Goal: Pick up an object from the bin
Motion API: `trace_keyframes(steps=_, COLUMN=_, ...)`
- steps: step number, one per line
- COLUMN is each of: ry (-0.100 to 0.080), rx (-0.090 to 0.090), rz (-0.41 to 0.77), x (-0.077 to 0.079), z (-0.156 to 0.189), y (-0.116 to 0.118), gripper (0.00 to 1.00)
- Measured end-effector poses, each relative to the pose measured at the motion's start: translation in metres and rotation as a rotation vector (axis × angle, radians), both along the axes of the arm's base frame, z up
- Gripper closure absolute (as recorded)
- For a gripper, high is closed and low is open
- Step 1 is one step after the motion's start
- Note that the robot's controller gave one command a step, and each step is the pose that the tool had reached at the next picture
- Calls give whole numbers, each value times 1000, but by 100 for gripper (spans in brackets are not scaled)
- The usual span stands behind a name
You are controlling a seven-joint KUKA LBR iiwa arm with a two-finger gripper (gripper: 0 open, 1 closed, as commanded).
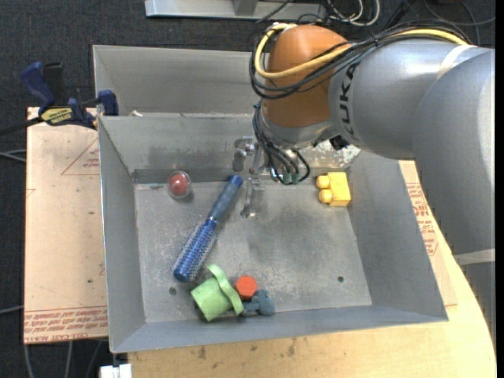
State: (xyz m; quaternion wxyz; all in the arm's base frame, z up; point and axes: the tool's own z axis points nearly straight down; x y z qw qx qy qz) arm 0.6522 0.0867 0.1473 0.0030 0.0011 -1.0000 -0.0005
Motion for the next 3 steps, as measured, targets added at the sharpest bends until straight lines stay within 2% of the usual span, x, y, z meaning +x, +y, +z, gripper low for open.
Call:
trace_keyframes(steps=1, ry=-4, rx=2, rz=457, x=-18, z=-79, y=35, gripper=0)
trace_keyframes(steps=2, ry=-12, rx=3, rz=664, x=-28, z=-46, y=67, gripper=0)
trace_keyframes(steps=3, ry=-8, rx=3, rz=841, x=-37, z=-48, y=75, gripper=0)
